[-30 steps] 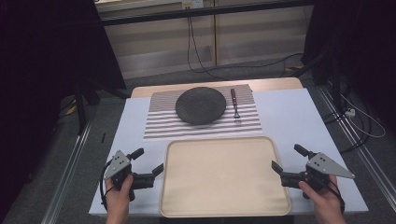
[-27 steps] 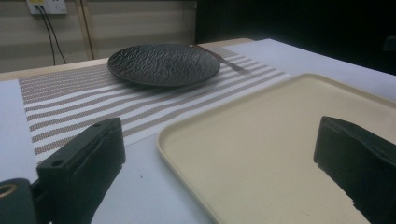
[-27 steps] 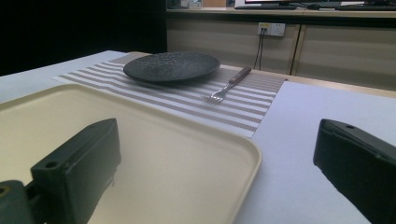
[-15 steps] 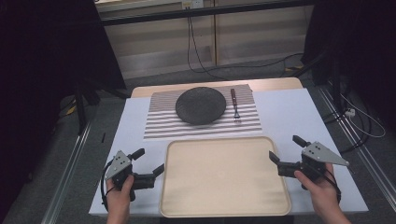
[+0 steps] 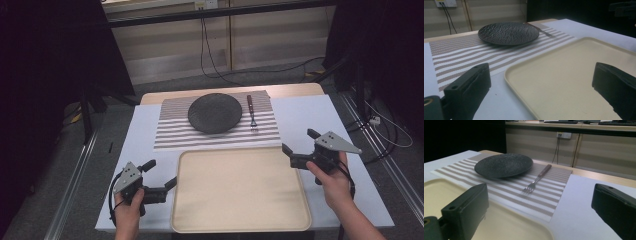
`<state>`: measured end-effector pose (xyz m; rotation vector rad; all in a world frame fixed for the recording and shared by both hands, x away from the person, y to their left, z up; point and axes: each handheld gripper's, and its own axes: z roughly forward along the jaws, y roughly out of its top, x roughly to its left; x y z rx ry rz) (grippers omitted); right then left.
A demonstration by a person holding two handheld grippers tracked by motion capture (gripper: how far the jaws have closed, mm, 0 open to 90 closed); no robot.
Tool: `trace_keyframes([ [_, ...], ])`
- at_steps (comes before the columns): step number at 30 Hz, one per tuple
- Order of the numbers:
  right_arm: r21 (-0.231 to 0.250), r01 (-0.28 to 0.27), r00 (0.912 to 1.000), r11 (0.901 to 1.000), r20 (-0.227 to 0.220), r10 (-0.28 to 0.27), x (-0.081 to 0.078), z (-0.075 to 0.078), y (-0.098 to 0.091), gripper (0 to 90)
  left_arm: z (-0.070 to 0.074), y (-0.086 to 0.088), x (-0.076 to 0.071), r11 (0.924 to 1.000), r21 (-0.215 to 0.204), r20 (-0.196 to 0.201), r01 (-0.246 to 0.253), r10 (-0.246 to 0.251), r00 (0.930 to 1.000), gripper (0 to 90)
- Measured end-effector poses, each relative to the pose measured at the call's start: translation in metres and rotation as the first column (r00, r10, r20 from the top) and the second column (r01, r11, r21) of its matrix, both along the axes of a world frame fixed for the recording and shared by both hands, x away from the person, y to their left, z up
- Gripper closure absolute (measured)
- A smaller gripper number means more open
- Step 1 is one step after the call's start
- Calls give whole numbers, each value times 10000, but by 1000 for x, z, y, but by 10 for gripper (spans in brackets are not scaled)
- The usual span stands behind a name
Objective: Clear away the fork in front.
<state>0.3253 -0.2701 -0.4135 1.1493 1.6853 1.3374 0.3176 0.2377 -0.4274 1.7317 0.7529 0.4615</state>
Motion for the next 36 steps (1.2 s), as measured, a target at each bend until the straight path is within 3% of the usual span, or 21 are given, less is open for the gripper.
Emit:
trace_keyframes([
  [9, -223, 147, 9999, 9996, -35, -148, 30, 10, 7, 8, 0, 1, 0, 10000, -45, 44, 21, -21, 10000, 24],
  [12, -244, 127, 9998, 9996, -143, -130, 36, 11, 11, 6, 0, 2, 0, 9998, -201, 5, 57, -57, 10000, 24],
  [30, -920, -25, 9991, 9958, -420, -14, 89, 13, 44, 12, -1, 1, 1, 9999, -119, -15, 125, -125, 9999, 24],
  [36, -752, 168, 9982, 9970, -566, -211, 102, 12, 43, 13, -1, 2, 1, 9999, -90, 23, 123, -123, 9999, 24],
])
